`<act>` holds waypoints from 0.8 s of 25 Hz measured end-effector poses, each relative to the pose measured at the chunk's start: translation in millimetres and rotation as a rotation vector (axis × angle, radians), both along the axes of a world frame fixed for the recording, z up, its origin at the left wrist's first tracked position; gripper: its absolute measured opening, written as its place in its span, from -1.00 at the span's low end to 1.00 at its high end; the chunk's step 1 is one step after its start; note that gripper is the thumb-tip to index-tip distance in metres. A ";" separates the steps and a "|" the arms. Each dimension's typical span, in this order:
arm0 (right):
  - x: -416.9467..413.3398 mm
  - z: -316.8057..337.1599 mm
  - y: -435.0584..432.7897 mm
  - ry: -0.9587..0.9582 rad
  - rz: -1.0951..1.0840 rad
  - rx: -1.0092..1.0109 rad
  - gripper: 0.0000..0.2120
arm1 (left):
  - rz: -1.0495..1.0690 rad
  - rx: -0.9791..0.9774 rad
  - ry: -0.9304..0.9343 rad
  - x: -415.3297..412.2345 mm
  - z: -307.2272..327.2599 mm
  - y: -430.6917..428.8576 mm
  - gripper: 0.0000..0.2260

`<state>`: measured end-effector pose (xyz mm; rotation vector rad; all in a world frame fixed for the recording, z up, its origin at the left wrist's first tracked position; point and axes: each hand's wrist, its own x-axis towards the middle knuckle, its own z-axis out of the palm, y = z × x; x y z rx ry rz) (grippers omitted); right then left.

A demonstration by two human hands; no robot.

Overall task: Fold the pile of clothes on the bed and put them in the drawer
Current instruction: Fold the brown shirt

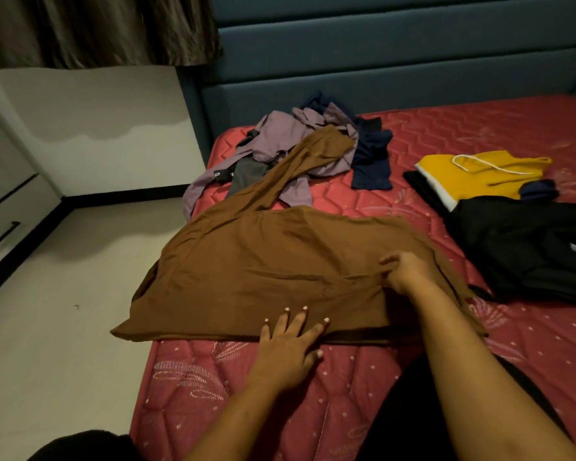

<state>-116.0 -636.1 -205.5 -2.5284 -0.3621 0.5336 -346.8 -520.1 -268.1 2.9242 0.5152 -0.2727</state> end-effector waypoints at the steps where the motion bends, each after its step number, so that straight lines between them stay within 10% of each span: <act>1: 4.5 2.0 -4.9 -0.042 0.004 0.015 -0.67 | 0.015 -0.031 0.011 8.7 1.7 -6.9 -0.49; 5: 10.6 -2.5 -29.0 0.313 0.224 -0.227 -0.52 | 0.058 -0.075 0.048 22.8 -3.4 -24.1 -0.53; 9: 15.0 -19.3 -23.0 0.130 -0.039 -0.261 -0.43 | 0.108 -0.088 0.033 26.4 -3.8 -27.9 -0.58; 15: 18.6 -18.5 -7.9 0.021 -0.251 0.258 -0.70 | 0.131 -0.130 0.004 38.5 2.5 -36.8 -0.61; 20: 12.3 -17.4 -12.0 0.001 -0.357 0.143 -0.66 | 0.113 -0.133 0.004 45.3 4.0 -37.7 -0.58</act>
